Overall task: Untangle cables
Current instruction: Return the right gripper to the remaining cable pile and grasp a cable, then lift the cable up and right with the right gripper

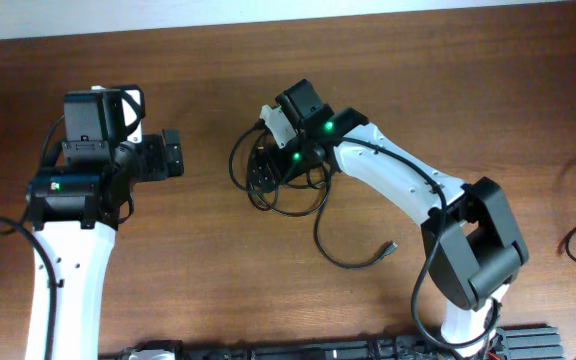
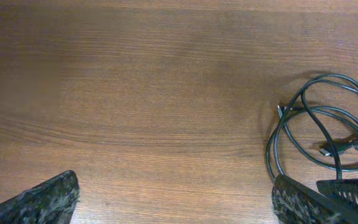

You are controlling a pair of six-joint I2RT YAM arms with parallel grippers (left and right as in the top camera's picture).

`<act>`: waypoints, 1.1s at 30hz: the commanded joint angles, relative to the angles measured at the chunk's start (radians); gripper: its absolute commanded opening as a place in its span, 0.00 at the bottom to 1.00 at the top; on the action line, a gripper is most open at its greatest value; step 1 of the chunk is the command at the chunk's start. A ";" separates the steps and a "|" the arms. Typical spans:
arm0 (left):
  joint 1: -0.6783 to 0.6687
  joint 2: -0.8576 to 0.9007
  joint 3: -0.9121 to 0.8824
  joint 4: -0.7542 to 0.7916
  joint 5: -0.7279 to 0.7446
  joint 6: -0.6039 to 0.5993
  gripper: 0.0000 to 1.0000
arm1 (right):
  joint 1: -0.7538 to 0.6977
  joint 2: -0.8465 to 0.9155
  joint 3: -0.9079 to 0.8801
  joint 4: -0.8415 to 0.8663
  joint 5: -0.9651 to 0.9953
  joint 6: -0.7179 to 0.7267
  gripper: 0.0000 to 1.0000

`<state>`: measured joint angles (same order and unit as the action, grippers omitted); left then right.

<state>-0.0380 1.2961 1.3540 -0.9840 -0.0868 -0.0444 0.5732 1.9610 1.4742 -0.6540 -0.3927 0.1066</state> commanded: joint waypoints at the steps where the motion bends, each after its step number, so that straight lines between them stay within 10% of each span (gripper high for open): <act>1: 0.003 0.002 0.014 0.001 -0.008 0.016 0.99 | 0.010 0.060 -0.012 0.000 0.009 0.060 0.99; 10: 0.003 0.002 0.014 0.001 -0.008 0.016 0.99 | 0.011 0.103 -0.012 0.032 0.010 0.135 0.87; 17: 0.003 0.002 0.014 0.001 -0.008 0.016 0.99 | 0.011 0.124 -0.012 0.039 0.008 0.135 0.05; 25: 0.003 0.002 0.014 0.001 -0.008 0.016 0.99 | 0.003 0.108 0.001 -0.002 0.009 0.134 0.04; 33: 0.003 0.002 0.014 0.001 -0.008 0.016 0.99 | -0.048 -0.040 0.264 -0.416 0.015 -0.037 0.04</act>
<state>-0.0380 1.2961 1.3540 -0.9836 -0.0868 -0.0444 0.5430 2.0468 1.6001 -0.9874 -0.3859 0.1719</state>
